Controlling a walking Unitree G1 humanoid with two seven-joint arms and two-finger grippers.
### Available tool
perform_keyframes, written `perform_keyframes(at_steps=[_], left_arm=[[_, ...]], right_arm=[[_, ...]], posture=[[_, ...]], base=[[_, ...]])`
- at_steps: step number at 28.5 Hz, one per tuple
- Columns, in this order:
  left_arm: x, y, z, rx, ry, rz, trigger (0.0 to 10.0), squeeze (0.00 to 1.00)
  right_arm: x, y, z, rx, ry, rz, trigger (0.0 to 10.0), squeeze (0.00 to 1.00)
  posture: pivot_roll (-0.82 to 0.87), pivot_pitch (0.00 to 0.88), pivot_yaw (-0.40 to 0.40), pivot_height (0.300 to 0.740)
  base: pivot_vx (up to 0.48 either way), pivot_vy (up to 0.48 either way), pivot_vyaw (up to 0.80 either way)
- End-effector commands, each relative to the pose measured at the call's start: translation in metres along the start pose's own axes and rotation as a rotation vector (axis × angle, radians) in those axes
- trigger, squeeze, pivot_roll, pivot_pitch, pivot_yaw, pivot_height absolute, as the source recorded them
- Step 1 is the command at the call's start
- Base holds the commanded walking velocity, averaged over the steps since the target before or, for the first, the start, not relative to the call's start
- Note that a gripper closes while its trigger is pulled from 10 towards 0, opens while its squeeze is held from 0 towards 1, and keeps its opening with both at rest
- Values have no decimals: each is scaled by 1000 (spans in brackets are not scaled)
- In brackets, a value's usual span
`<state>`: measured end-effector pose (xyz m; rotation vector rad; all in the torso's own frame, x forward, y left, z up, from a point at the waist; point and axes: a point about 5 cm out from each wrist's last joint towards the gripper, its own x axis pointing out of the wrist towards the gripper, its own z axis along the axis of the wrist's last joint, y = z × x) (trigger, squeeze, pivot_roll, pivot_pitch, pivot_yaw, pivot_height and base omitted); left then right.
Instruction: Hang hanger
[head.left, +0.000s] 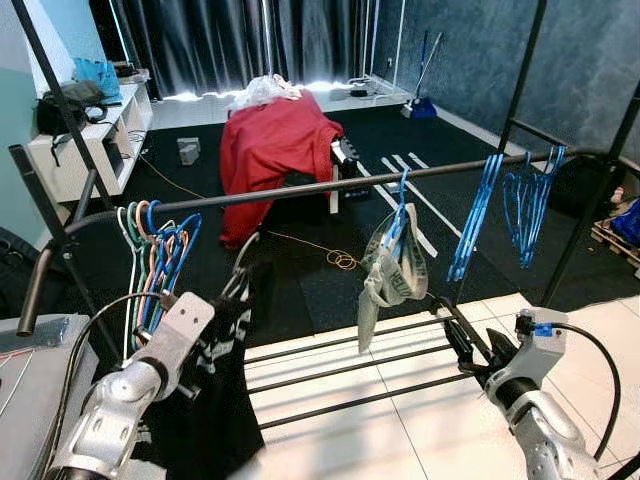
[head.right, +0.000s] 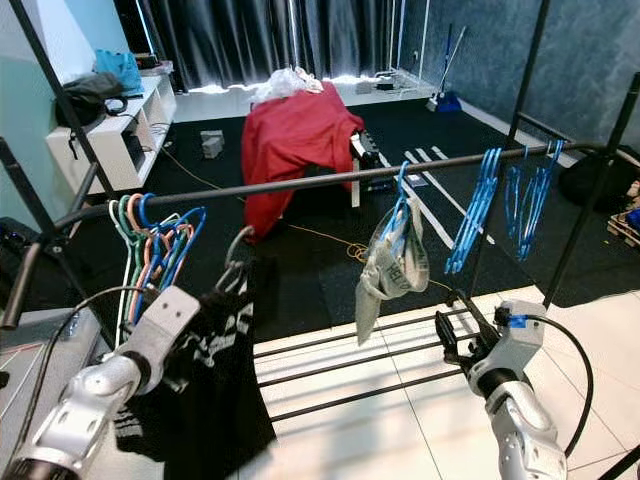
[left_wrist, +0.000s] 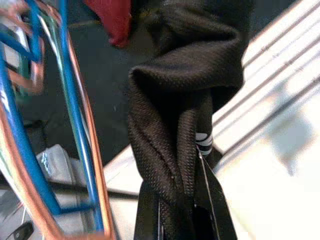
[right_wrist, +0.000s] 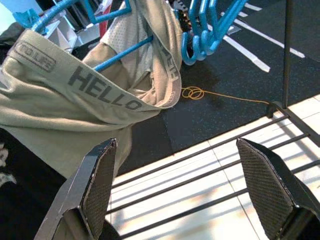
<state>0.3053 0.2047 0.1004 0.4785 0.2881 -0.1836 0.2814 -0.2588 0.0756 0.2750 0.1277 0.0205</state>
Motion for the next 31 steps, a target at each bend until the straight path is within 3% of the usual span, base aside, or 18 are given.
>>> perform_keyframes(at_steps=[1,7,11,13,17,19,21,25,31], left_arm=[[8,2,20,-47,-94,59,10000,0],[31,-17,48,-206,-144,88,10000,0],[31,-17,48,-206,-144,88,10000,0],[37,-24,53,-258,-130,94,10000,0],[40,-26,51,-299,-99,104,10000,0],[45,-27,40,-374,-7,154,10000,0],[45,-27,40,-374,-7,154,10000,0],[49,-21,35,-501,19,249,10000,0],[51,-22,30,-541,43,278,10000,0]], right_arm=[[0,1,-3,25,10,-2,10000,0],[0,2,-4,30,5,-6,10000,0],[0,2,-4,30,5,-6,10000,0],[0,2,-4,30,5,-8,10000,0],[0,2,-4,30,6,-9,10000,0],[0,2,-4,29,7,-10,10000,0],[0,2,-4,29,7,-10,10000,0],[1,2,-4,28,9,-12,10000,0],[1,2,-4,28,9,-15,10000,0]], posture=[[-102,0,15,740],[-116,0,25,740],[-116,0,25,740],[-121,0,28,740],[-123,0,30,740],[-123,0,30,740],[-123,0,30,740],[-125,0,29,740],[-125,0,29,740]], base=[[0,0,0],[0,0,0],[0,0,0],[0,0,0],[0,0,0],[0,0,0],[0,0,0],[0,0,0],[0,0,0]])
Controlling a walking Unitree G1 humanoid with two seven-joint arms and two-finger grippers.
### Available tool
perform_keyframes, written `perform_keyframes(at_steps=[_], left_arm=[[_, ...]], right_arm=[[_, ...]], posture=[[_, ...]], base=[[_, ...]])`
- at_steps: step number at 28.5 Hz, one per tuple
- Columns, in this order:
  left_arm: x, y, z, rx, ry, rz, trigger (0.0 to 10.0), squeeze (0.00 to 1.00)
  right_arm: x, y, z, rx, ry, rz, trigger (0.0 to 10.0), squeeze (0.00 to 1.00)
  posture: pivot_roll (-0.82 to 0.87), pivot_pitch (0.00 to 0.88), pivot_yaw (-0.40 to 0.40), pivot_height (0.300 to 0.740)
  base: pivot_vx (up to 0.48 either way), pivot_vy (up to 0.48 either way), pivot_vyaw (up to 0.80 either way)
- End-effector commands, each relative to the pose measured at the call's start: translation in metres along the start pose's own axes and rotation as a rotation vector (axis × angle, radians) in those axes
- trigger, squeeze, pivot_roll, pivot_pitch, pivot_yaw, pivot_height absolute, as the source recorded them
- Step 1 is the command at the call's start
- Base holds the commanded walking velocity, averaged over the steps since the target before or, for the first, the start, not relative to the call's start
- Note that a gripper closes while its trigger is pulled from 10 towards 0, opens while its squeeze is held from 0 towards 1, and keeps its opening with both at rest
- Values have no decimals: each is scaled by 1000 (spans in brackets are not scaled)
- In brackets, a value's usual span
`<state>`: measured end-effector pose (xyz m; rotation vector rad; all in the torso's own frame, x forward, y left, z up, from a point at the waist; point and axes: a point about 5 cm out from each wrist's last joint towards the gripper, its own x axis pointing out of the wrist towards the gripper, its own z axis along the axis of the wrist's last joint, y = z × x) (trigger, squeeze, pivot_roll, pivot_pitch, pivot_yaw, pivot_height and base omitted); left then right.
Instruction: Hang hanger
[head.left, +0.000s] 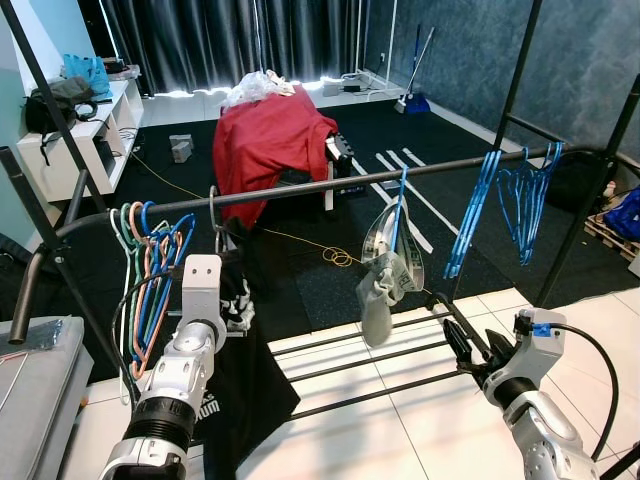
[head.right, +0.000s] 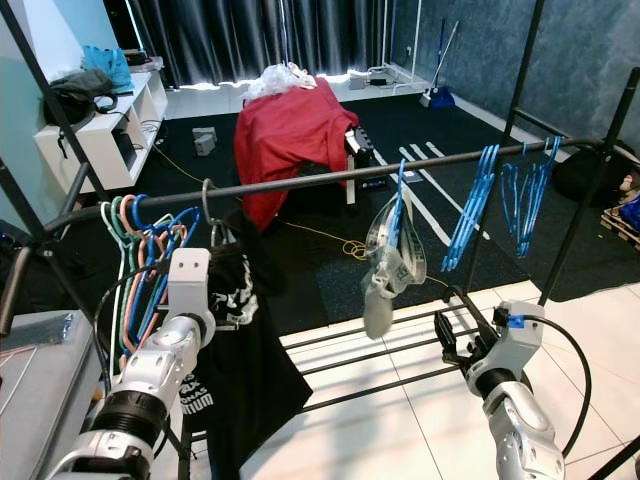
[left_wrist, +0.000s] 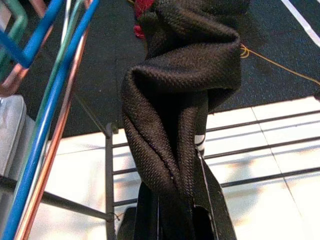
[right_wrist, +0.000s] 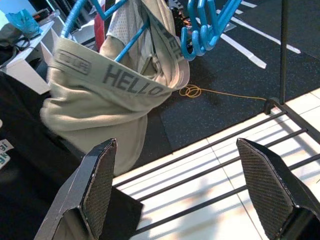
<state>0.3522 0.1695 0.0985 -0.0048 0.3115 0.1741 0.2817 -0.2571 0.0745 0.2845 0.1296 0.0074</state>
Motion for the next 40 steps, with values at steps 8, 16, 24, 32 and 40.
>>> perform_keyframes(at_steps=[8,16,24,32,40], left_arm=[[-1,-12,-24,-42,94,3,10000,0],[-4,-15,-43,-20,168,-43,10000,1000],[-17,-4,-38,60,8,-126,10000,1000],[-37,15,-32,32,-150,-176,10000,1000],[-82,35,-38,-36,-336,-275,10000,0]], right_arm=[[0,1,-3,18,10,-3,10000,0],[0,0,-2,15,12,-3,10000,0],[0,-1,-3,15,16,-3,10000,0],[0,-1,-3,16,19,3,10000,0],[2,2,-4,22,29,39,10000,0]], posture=[[-128,0,28,740],[-130,0,28,740],[-114,0,19,740],[-84,0,3,740],[-42,0,-12,740]], base=[[0,0,0],[0,0,0],[0,0,0],[0,0,0],[0,0,0]])
